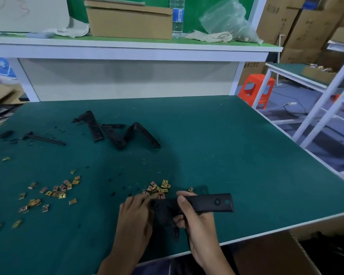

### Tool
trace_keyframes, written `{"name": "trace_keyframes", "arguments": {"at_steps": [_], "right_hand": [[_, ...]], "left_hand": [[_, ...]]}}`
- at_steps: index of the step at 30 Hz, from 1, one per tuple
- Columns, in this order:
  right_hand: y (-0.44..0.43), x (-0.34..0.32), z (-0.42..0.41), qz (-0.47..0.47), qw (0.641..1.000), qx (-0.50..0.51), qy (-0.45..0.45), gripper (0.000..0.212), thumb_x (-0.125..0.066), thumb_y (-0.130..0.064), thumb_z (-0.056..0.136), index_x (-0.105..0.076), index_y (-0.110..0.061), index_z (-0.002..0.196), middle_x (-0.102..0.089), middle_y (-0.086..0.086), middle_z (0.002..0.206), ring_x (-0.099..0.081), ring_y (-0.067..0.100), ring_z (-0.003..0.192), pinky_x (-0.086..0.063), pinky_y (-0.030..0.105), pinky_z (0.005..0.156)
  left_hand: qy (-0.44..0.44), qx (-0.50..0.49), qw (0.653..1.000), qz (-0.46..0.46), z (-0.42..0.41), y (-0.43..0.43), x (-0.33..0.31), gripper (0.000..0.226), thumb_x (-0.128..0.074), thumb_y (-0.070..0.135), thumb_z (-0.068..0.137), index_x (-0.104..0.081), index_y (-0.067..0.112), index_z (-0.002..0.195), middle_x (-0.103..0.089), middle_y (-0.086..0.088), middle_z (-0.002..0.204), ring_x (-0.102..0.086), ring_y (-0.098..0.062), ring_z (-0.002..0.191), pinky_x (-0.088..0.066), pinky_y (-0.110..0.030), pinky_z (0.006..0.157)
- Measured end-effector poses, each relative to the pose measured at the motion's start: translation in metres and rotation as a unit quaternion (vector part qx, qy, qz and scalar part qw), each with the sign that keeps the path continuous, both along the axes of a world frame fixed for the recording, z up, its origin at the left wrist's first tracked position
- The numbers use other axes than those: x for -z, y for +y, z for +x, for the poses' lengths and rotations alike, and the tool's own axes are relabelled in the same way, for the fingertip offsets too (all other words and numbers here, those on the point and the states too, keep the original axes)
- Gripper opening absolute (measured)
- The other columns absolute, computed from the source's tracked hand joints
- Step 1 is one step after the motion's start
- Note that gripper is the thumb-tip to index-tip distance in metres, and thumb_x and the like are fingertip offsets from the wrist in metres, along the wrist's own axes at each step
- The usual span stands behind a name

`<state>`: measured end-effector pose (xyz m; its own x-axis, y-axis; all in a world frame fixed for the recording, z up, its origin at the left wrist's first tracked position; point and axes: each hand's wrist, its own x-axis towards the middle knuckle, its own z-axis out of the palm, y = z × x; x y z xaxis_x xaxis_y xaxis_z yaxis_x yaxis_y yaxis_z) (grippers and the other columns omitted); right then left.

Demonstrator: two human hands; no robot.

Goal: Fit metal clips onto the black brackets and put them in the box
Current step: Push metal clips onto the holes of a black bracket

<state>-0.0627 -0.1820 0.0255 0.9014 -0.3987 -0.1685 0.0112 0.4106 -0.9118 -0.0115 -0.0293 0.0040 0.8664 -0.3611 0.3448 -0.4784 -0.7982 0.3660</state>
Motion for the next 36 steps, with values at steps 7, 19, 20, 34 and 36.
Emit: {"name": "trace_keyframes", "arguments": {"at_steps": [7, 19, 20, 34, 36], "right_hand": [[0.000, 0.001, 0.000, -0.001, 1.000, 0.000, -0.017, 0.029, -0.076, -0.032, 0.079, -0.076, -0.016, 0.103, -0.076, 0.013, 0.091, -0.068, 0.023, 0.064, -0.054, 0.029, 0.055], [-0.001, 0.006, 0.007, -0.008, 1.000, 0.014, -0.003, 0.039, -0.073, -0.035, 0.078, -0.074, -0.015, 0.111, -0.076, 0.012, 0.100, -0.068, 0.023, 0.070, -0.058, 0.030, 0.061], [-0.001, 0.006, 0.008, -0.005, 1.000, 0.010, -0.004, 0.041, -0.074, -0.037, 0.077, -0.075, -0.018, 0.113, -0.076, 0.011, 0.102, -0.068, 0.023, 0.072, -0.059, 0.031, 0.062], [0.000, 0.011, 0.012, 0.058, 0.998, 0.029, -0.006, 0.017, -0.076, -0.022, 0.079, -0.077, -0.011, 0.092, -0.073, 0.008, 0.084, -0.071, 0.016, 0.074, -0.059, 0.026, 0.071], [0.001, 0.009, 0.012, 0.073, 0.997, 0.032, -0.007, 0.012, -0.074, -0.021, 0.081, -0.078, -0.012, 0.087, -0.072, 0.008, 0.081, -0.070, 0.014, 0.071, -0.058, 0.024, 0.069]], "left_hand": [[0.034, -0.066, 0.973, -0.217, -0.005, 0.002, -0.007, 0.024, -0.062, 0.009, 0.096, -0.070, 0.019, 0.117, -0.062, 0.014, 0.107, -0.056, 0.000, 0.092, -0.038, -0.007, 0.081], [0.159, -0.104, 0.893, -0.408, -0.007, 0.008, -0.006, 0.037, -0.072, 0.013, 0.092, -0.063, 0.047, 0.101, -0.069, 0.033, 0.100, -0.065, 0.008, 0.094, -0.048, -0.006, 0.081], [0.159, -0.106, 0.891, -0.411, -0.007, 0.009, -0.006, 0.036, -0.073, 0.013, 0.091, -0.064, 0.046, 0.099, -0.069, 0.032, 0.099, -0.066, 0.008, 0.093, -0.049, -0.007, 0.081], [0.215, -0.050, 0.849, -0.480, -0.003, 0.009, -0.004, 0.030, -0.066, 0.009, 0.094, -0.073, 0.038, 0.093, -0.073, 0.012, 0.085, -0.065, -0.001, 0.077, -0.050, -0.016, 0.067], [0.234, -0.034, 0.837, -0.493, -0.003, 0.004, -0.007, 0.029, -0.065, 0.009, 0.095, -0.074, 0.036, 0.093, -0.072, 0.005, 0.083, -0.064, -0.005, 0.074, -0.054, -0.026, 0.065]]}}
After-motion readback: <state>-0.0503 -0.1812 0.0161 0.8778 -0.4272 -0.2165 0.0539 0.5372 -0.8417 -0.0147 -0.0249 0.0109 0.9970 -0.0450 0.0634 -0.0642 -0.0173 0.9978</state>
